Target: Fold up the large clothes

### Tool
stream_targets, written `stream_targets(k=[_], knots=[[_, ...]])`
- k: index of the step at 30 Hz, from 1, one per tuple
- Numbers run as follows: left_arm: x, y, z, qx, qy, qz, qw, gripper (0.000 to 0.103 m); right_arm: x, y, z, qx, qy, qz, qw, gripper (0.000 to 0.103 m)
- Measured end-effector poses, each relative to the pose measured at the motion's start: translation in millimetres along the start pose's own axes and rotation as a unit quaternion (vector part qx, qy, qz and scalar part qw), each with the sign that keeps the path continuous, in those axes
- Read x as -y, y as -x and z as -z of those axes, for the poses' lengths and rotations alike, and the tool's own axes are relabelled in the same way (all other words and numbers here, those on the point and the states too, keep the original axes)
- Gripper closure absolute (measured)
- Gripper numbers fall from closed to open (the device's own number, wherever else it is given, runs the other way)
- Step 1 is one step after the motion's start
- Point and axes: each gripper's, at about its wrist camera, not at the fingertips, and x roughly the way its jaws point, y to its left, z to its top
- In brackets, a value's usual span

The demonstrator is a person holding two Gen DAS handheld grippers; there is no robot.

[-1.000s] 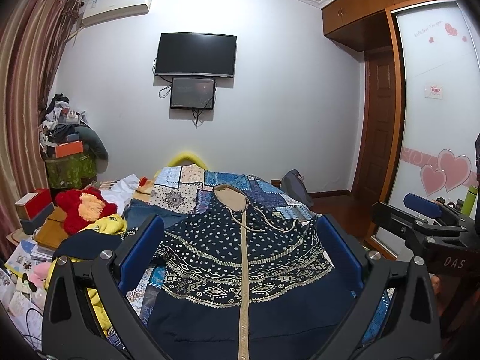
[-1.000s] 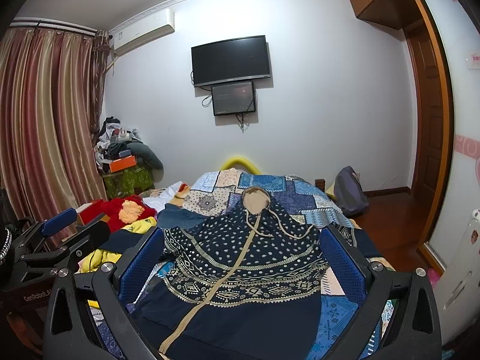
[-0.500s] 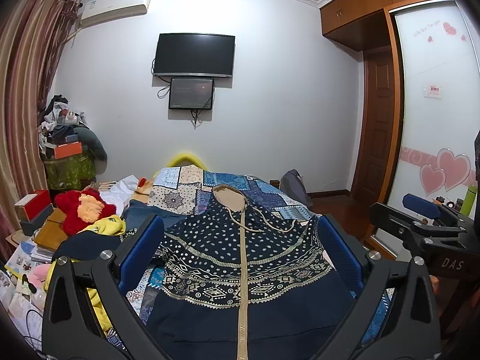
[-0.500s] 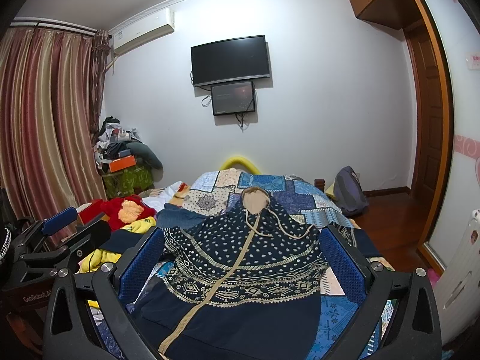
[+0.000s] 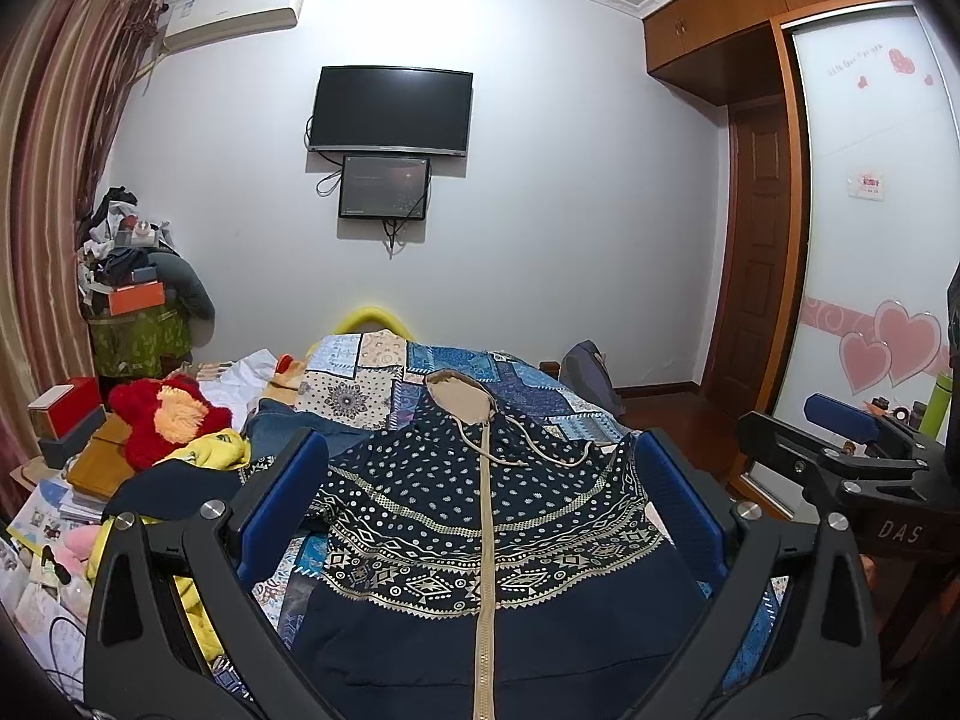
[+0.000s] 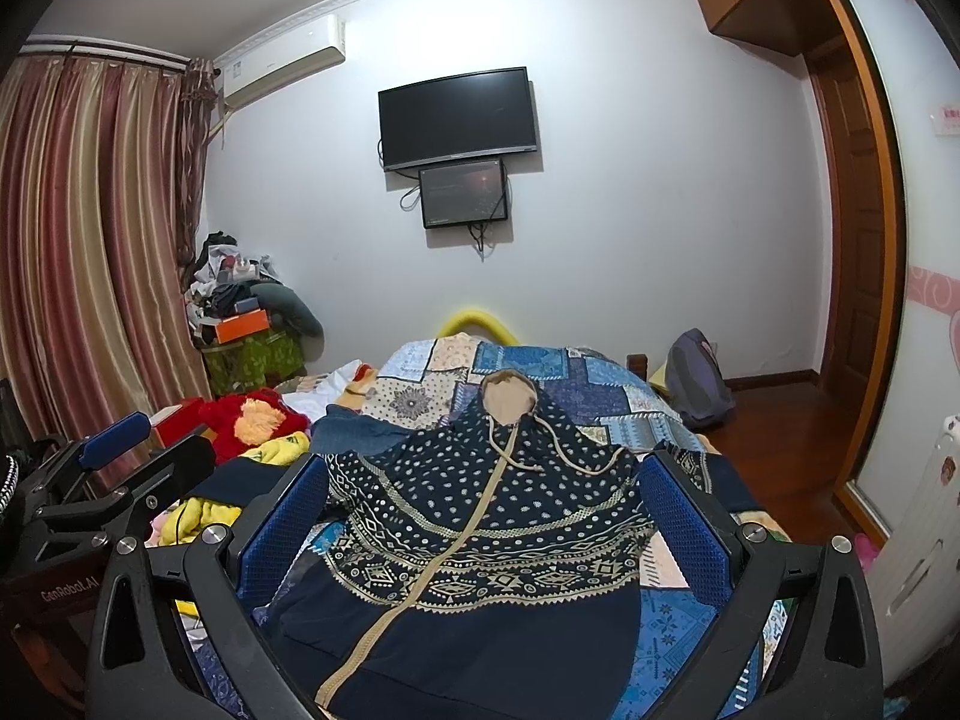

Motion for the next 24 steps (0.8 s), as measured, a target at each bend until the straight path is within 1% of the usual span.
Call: stream_targets(k=[4, 9, 13, 19, 24], knots=[[-1.3, -2.4, 0.2, -0.002, 0.002, 0.000, 1.0000, 0.000, -0.2, -0.5, -1.2, 0.000, -0.001, 0.000, 1.000, 0.000], [-6.1, -6.6, 2.5, -0.005, 0.002, -0.001, 1.0000, 0.000, 2.6, -4.3, 5.0, -0.003, -0.003, 0.000, 1.000, 0.000], [-11.5, -16.4, 5.5, -0.015, 0.006, -0.002, 0.9999, 0.000, 3.2, -10.9, 8.1, -0.008, 0.000, 0.001, 1.000, 0.000], [-29.2, -46.3, 12.2, -0.040, 0.017, -0.010, 0.9990, 0.000, -1.1, -40.6, 3.0, -0.027, -0.002, 0.005, 1.000, 0.000], [-60.1, -84.3, 15.9, -0.056, 0.040, -0.042, 0.9967, 0.000, -1.9, -79.3, 3.3, -0.053, 0.002, 0.007, 0.999, 0.000]])
